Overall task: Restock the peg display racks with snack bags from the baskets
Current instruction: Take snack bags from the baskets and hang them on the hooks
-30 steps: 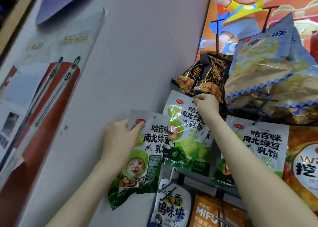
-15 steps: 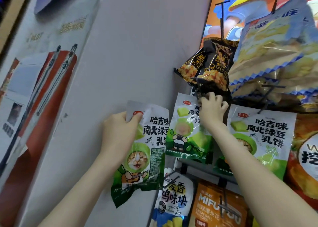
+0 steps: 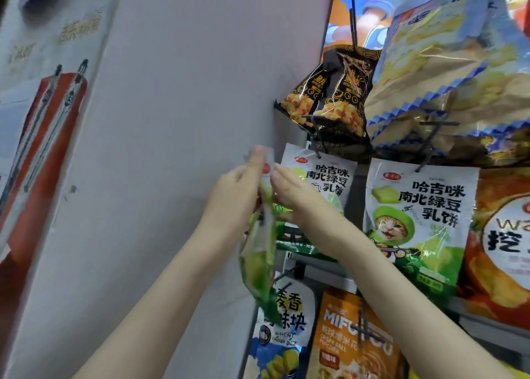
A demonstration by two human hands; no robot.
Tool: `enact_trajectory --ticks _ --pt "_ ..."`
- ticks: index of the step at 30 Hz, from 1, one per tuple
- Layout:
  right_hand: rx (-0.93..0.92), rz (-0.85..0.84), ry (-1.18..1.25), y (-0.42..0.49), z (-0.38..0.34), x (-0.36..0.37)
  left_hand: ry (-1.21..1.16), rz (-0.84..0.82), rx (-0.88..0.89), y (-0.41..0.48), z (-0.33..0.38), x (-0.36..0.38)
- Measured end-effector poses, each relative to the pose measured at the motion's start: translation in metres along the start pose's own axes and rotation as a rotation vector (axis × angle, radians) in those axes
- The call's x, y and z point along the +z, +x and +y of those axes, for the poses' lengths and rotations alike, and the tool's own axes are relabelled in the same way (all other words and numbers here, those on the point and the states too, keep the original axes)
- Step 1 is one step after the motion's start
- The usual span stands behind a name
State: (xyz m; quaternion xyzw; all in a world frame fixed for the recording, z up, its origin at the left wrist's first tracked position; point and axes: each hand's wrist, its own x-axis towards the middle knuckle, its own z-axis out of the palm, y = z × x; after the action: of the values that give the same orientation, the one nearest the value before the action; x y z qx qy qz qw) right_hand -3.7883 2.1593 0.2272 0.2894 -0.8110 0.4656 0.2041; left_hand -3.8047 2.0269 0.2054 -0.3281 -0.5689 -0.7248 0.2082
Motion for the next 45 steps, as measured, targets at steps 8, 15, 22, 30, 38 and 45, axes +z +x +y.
enact_trajectory --ticks 8,15,22,30,38,45 --pt "-0.006 0.035 0.527 -0.009 -0.005 -0.037 0.600 -0.258 0.334 0.026 -0.018 0.030" --pt "0.001 0.606 0.313 0.014 0.005 -0.060 0.980 -0.186 0.369 0.063 -0.033 0.054" --pt "-0.121 0.671 0.041 0.040 0.014 -0.083 0.763 -0.110 0.346 0.089 -0.043 0.060" --pt "-0.307 0.708 -0.240 0.057 0.029 -0.078 0.706 -0.126 0.304 0.111 -0.055 0.060" --pt "-0.499 0.643 -0.666 0.055 0.030 -0.083 0.671 0.005 0.413 0.111 -0.048 0.060" --pt "-0.390 0.578 -0.927 0.058 0.024 -0.093 0.685 -0.012 0.423 0.116 -0.044 0.064"
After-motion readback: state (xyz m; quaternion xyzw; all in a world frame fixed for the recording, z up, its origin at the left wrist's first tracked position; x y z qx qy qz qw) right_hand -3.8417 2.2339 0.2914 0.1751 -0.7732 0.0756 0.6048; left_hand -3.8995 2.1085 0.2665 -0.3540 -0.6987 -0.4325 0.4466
